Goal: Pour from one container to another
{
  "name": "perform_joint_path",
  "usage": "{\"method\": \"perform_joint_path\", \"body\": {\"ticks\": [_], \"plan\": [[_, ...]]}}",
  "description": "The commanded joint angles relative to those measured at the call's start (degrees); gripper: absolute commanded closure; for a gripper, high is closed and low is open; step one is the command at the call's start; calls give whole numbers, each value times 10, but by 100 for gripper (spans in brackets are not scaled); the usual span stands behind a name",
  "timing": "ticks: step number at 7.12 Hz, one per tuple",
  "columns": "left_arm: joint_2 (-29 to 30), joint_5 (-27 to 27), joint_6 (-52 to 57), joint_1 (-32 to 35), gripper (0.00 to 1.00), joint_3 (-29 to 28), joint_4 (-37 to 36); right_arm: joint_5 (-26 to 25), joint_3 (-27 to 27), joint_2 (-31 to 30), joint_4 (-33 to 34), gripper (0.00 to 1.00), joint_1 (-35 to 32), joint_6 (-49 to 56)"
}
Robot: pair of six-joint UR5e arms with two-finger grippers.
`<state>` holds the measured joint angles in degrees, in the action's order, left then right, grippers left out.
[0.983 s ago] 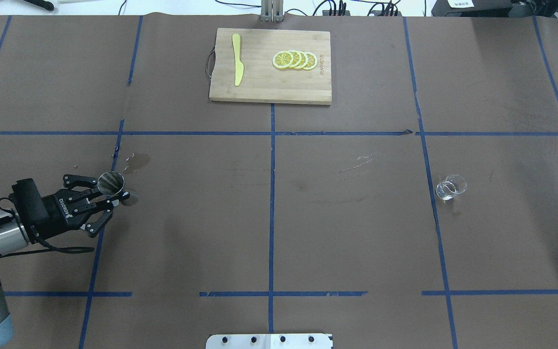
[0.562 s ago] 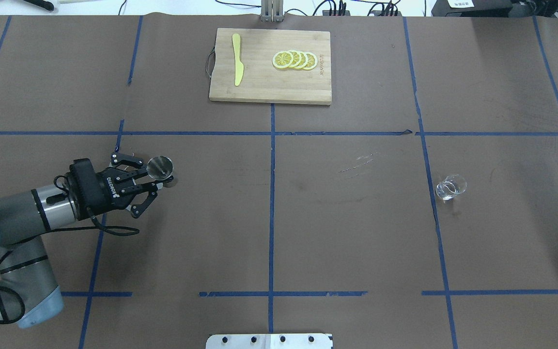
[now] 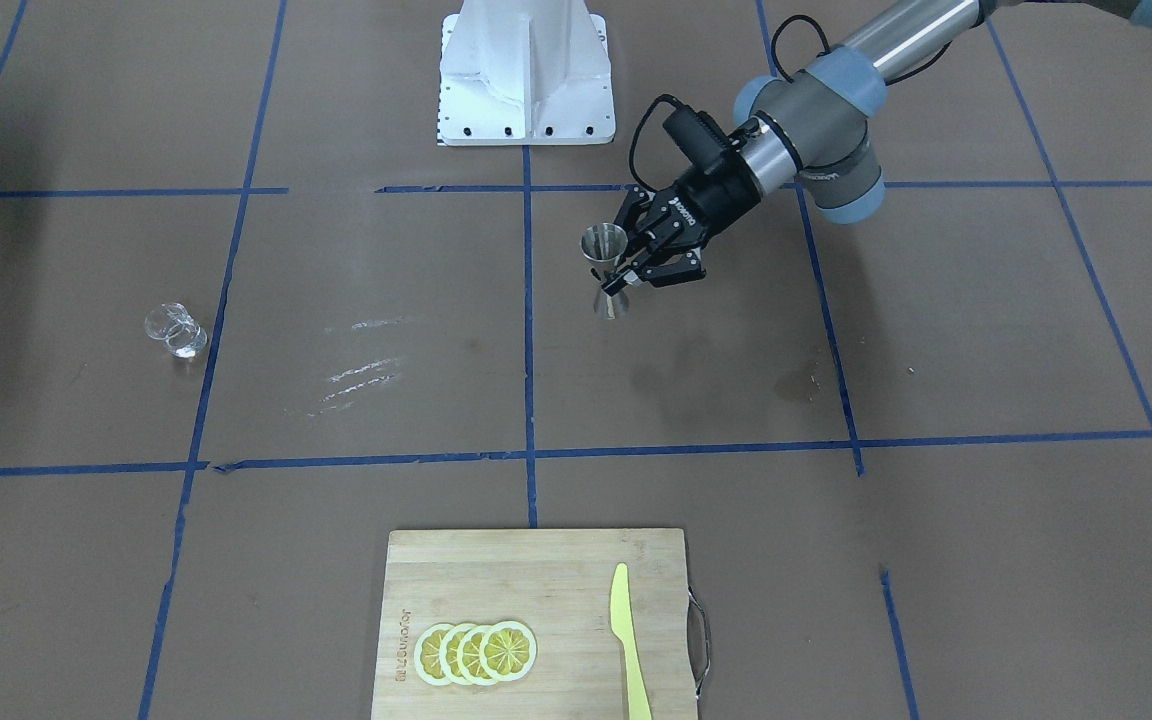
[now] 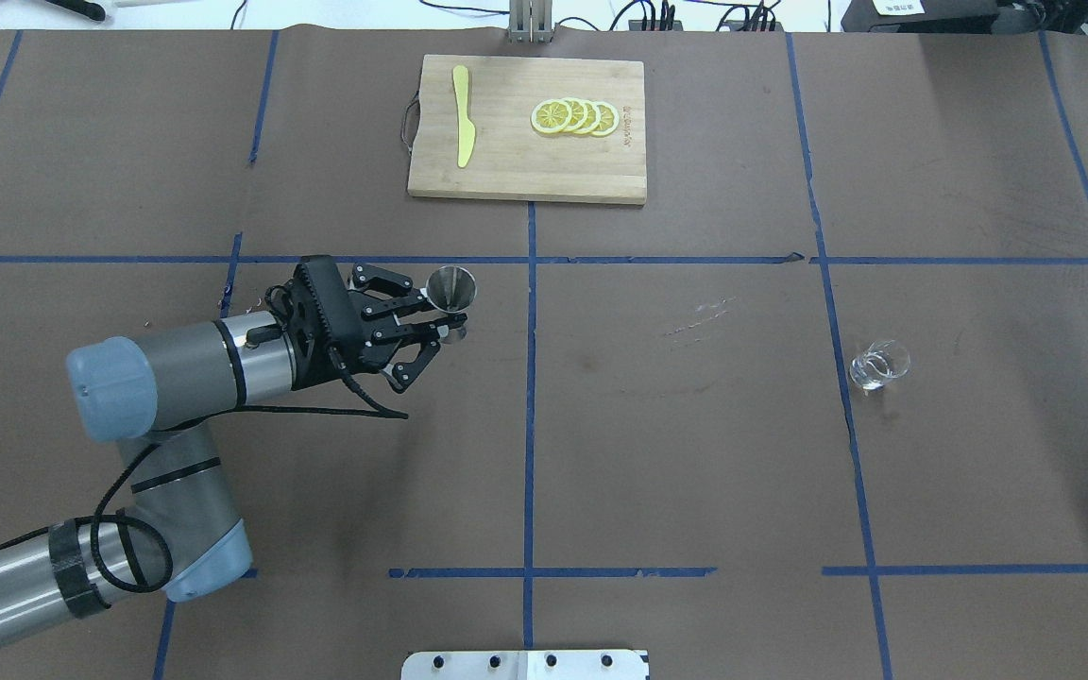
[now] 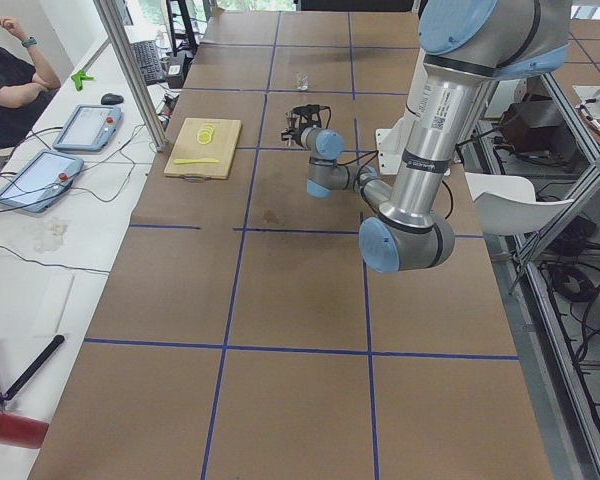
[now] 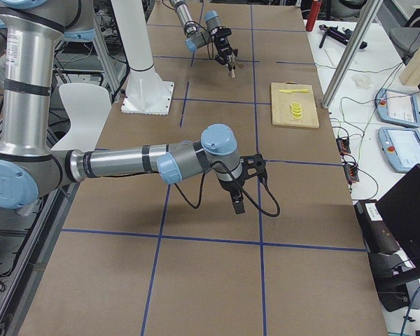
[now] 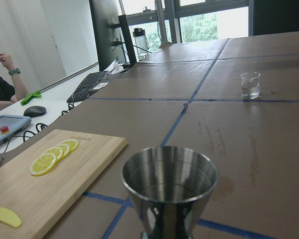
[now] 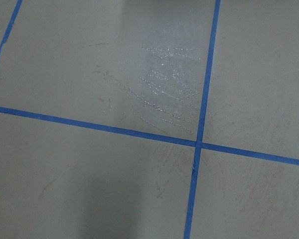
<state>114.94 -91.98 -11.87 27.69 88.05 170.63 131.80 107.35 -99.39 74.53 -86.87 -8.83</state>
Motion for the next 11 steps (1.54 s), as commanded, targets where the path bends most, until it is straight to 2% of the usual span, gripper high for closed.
{"method": "perform_joint_path", "body": {"ticks": [1,3,5,7,8,9,10,11], "plan": [[87,-21,-3,-4,100,-70,-20,0,2,2,0,0,0,-14],[116,-30,-3,-9,100,-90,-28,1,15,9,-2,0,1,-60],[115,-29,-4,-11,100,-89,-28,1,76,3,-27,0,33,-183],[115,-26,-7,-16,100,-85,-28,-28,76,-2,-177,0,118,-341],[114,-25,-6,-19,100,-85,-28,-69,77,-8,-239,0,164,-385],[113,-25,-6,-19,100,-85,-28,-117,86,-8,-258,0,209,-424],[112,-25,-6,-20,100,-85,-28,-196,110,-7,-258,0,273,-481],[110,-25,-5,-20,100,-85,-28,-280,122,-12,-258,0,336,-492]]}}
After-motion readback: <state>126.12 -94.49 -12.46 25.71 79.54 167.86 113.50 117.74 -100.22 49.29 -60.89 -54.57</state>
